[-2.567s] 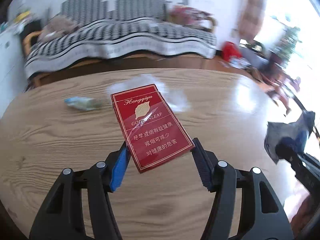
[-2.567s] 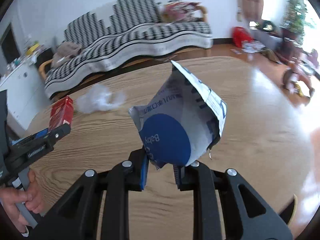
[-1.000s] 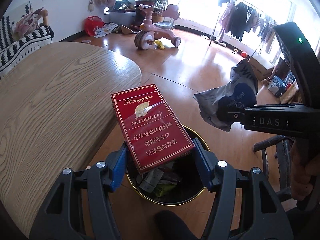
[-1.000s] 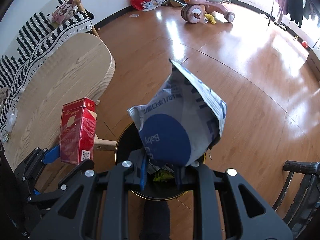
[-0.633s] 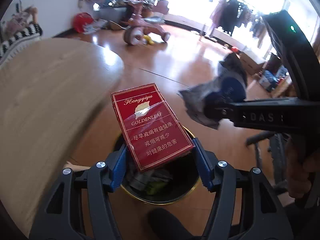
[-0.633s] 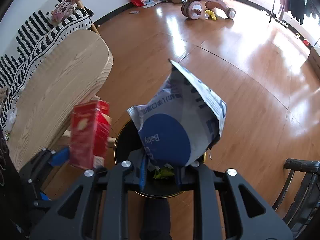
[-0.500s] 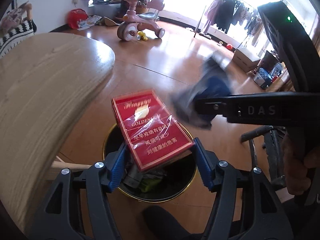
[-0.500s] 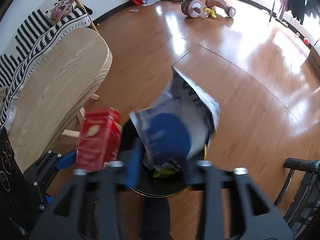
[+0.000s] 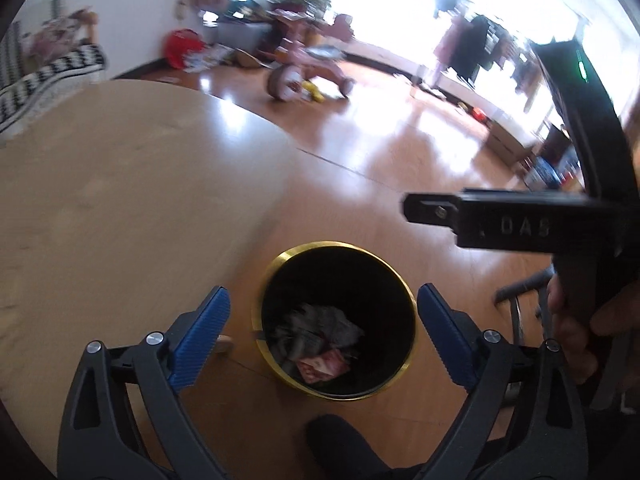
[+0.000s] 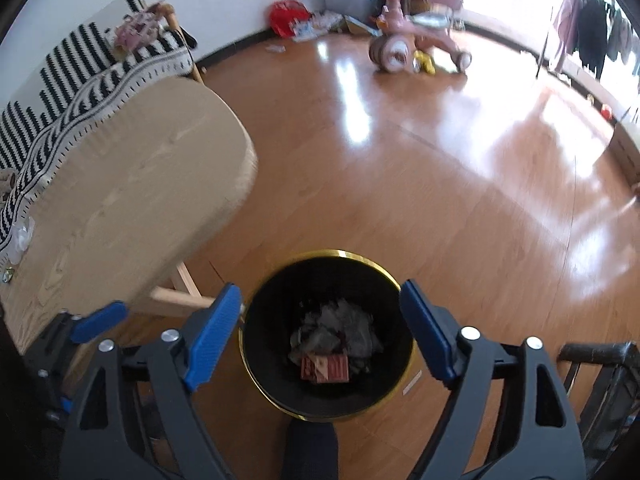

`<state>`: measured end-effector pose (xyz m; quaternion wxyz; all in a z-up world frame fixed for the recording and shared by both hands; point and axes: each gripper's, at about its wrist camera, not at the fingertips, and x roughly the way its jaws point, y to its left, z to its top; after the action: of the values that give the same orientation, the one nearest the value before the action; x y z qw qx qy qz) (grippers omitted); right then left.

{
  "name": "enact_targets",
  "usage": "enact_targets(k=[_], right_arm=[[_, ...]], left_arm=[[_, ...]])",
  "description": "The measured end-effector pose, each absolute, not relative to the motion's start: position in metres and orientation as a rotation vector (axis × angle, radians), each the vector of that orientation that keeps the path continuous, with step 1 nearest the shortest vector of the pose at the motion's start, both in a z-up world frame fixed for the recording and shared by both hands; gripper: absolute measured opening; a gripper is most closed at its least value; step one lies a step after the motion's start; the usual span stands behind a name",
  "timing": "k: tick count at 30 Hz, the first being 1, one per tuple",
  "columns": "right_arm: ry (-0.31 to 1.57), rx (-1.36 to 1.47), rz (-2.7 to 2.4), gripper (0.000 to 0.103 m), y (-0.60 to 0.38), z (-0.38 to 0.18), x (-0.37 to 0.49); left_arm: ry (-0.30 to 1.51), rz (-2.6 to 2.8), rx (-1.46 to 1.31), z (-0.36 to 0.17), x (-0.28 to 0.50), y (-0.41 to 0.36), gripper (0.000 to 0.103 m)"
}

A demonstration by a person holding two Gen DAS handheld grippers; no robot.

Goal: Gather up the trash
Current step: 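Open both tools to drop the wipes bag and cigarette pack into the bin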

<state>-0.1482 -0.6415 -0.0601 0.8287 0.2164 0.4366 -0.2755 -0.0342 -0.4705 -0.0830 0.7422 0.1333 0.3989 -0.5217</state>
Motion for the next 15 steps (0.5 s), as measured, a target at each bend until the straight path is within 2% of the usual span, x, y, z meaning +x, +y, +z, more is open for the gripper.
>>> enact_targets(k=[5,15], right_arm=[[0.853,0.428,-0.523,0.09,-0.608,-0.037,-0.114],[0.856,0.228,-0.228,0.095,-0.441,-0.014,0.026]], left_arm=[[0.83,-0.92,0.234,-0.049,0.023,-0.396,0.093],[0.824,-0.402,0.142,-0.017,0.156,-0.175,0.095]])
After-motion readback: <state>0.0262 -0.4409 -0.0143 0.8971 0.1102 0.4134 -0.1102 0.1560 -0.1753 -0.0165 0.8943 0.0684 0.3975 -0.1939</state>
